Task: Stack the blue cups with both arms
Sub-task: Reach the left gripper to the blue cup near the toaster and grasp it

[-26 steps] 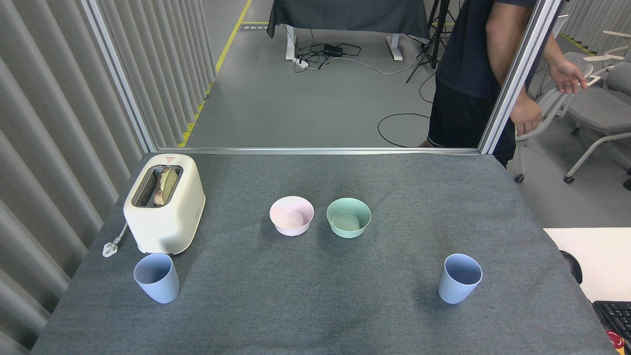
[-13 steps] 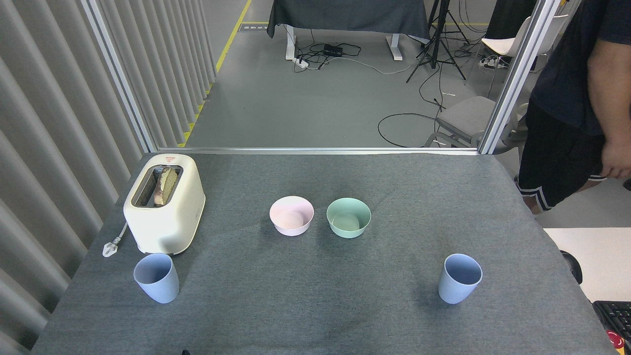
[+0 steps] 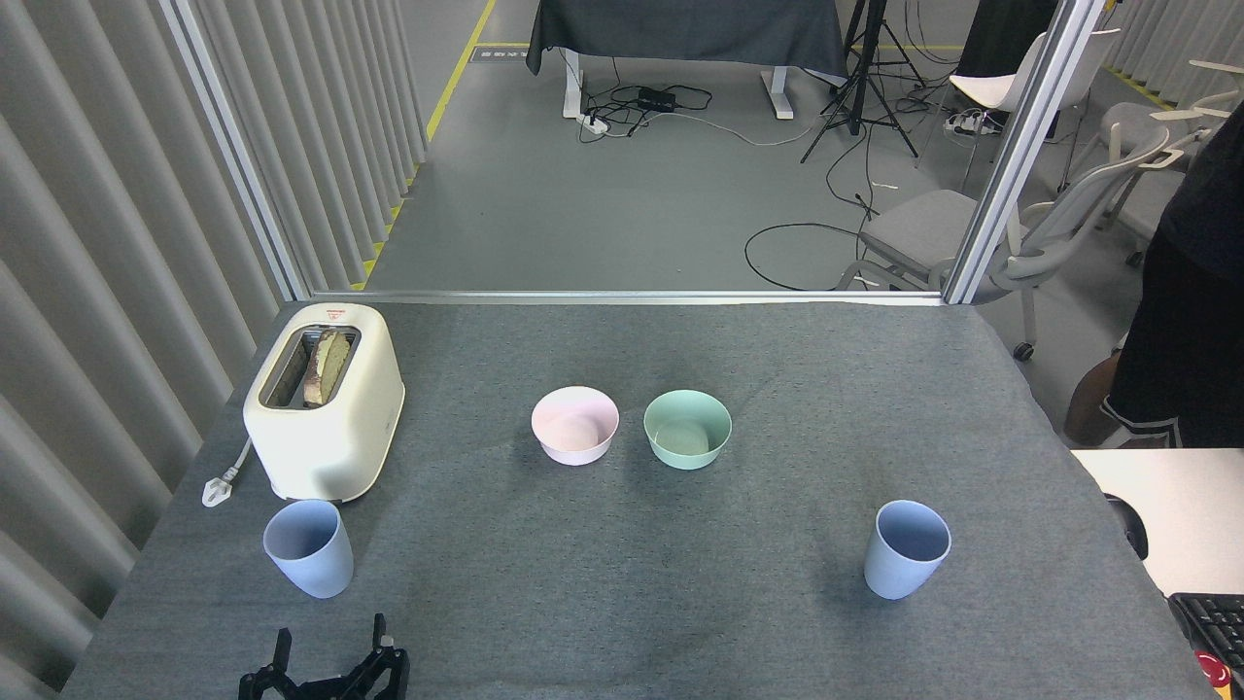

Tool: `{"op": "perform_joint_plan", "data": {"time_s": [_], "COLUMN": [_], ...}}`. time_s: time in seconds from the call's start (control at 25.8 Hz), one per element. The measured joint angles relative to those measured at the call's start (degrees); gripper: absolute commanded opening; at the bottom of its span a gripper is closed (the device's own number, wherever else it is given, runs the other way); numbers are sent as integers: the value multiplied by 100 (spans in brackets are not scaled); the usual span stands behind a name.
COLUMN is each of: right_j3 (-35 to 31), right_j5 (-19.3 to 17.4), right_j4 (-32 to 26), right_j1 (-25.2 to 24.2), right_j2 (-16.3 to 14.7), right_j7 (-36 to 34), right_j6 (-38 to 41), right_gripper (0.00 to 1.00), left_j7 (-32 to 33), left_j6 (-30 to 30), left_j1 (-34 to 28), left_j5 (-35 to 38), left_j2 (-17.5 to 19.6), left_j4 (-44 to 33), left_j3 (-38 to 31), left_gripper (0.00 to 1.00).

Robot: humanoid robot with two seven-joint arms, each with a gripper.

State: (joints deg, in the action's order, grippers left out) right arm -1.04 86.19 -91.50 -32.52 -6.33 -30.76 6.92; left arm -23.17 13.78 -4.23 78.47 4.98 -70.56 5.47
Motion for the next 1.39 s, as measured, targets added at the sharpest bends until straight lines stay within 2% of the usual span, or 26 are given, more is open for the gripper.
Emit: {"op": "perform_joint_plan", "data": {"time_s": [0.35,0.85,1.39], "right_j3": [-1,8,16], "right_j5": [2,3,3], "right_j4": [55,121,123], "right_j1": [5,26,26], "right_j2": [0,-8,-9], "right_j7": [1,1,17], "right_j6": [0,4,4], "right_gripper": [100,100,100], "left_j7": [20,59,60], "left_j6": [46,110,128], "left_j1": [640,1197,1725], "left_j5": [-54,-397,-429], "left_j2": [-12,26,56], "left_j4": [721,1258,1914], "left_j3": [-44,-123,-126], "left_gripper": [100,100,100]}}
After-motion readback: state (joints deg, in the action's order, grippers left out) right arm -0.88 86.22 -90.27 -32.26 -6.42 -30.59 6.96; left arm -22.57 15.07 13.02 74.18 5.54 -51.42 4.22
